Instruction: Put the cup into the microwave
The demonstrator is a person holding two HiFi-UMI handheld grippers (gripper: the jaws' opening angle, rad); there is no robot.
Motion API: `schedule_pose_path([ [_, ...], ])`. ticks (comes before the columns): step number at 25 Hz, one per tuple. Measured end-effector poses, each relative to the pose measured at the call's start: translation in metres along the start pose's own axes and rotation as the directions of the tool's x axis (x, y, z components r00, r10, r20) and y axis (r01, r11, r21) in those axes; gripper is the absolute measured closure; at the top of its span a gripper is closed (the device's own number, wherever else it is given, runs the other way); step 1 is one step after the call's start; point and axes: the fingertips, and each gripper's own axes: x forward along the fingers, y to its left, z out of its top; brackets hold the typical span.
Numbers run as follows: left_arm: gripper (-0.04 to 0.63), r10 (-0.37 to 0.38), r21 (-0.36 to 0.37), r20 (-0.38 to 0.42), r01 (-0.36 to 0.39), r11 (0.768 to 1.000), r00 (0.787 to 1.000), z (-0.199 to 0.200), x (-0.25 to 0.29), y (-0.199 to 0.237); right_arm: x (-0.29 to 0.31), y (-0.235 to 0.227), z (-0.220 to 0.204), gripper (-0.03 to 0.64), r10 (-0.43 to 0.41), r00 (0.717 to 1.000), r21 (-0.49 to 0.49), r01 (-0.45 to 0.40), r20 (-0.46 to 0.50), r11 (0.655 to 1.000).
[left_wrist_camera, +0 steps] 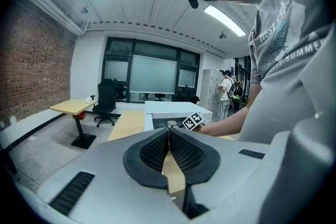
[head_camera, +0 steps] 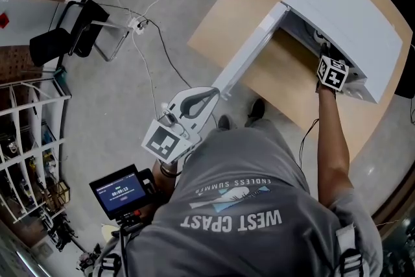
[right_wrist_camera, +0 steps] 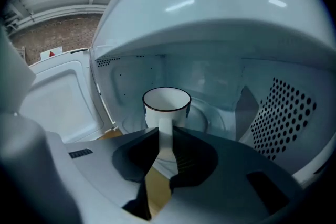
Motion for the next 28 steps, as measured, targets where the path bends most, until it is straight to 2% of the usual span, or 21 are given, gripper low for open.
schedule_pose_path([
  [4,0.574,0.006,-0.002,-0.007,-0.006,1.000,1.000,-0.001,0.001,-0.001,0.009,-0.009,0.000,0.545,-0.024,0.999,0.022,0.023,0.031,1.000],
  [16,0.574,0.011,-0.032,-0.021,-0.011,0.999,1.000,-0.012,-0.004,0.000,0.033,-0.027,0.016,0.545,-0.092,0.988,-0.020,0.095,0.122,0.995],
  [27,0.574,0.005,-0.061,-0.021,-0.006,0.998,1.000,-0.029,-0.016,0.000,0.042,-0.032,0.022,0.541,-0.112,0.980,-0.095,0.128,0.164,0.987],
  [28,0.574,0.005,-0.063,-0.022,-0.007,0.998,1.000,-0.031,-0.017,0.000,0.042,-0.031,0.022,0.515,-0.106,0.980,-0.103,0.124,0.167,0.987],
])
